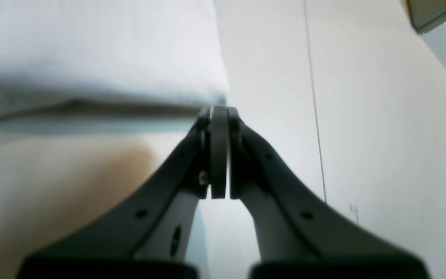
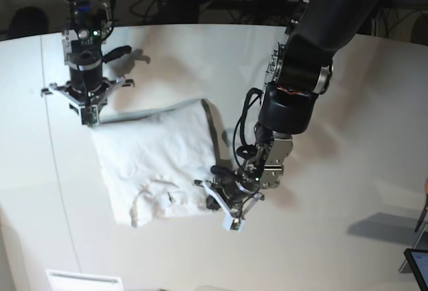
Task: Fold the T-shirt properly
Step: 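Push the bundle's side edge with the left gripper to square it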
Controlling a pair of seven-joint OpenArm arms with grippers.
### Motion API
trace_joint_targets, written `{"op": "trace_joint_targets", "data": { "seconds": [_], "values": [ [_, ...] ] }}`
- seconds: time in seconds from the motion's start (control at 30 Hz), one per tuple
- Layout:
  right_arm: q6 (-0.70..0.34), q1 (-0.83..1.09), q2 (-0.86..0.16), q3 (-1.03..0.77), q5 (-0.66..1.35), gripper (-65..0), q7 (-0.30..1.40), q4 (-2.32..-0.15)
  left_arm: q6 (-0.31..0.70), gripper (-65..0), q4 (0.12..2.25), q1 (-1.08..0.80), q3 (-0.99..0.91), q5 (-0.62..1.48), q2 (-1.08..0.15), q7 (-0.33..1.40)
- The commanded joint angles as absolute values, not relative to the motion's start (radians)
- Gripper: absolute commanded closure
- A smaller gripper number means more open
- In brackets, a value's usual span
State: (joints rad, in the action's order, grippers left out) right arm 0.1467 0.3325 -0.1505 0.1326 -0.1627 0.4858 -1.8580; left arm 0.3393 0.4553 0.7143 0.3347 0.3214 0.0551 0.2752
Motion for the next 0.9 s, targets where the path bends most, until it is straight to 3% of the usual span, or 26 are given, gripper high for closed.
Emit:
{"op": "trace_joint_targets", "data": {
  "seconds": [0.0, 0.13, 0.33, 0.87],
  "values": [
    [0.157, 0.292, -0.177, 0.125, -0.174, 0.0, 0.46, -1.836, 0.343, 0.0, 0.467, 0.759, 0.335, 0.332, 0.071, 0.242],
    [0.127, 0.154, -0.211, 0.124, -0.171, 0.0, 0.458, -1.655, 0.343, 0.0, 0.467, 0.766, 0.335, 0.332, 0.071, 0.24],
    [0.053, 0.068, -0.208, 0.021, -0.171, 0.0, 0.41, -1.547, 0.331, 0.0, 0.469, 0.762, 0.337, 0.332, 0.065, 0.242],
    [0.028, 0.143, -0.134, 0.113, -0.177, 0.0, 0.41, -1.583, 0.331, 0.0, 0.467, 0.751, 0.337, 0.332, 0.064, 0.242]
  ]
}}
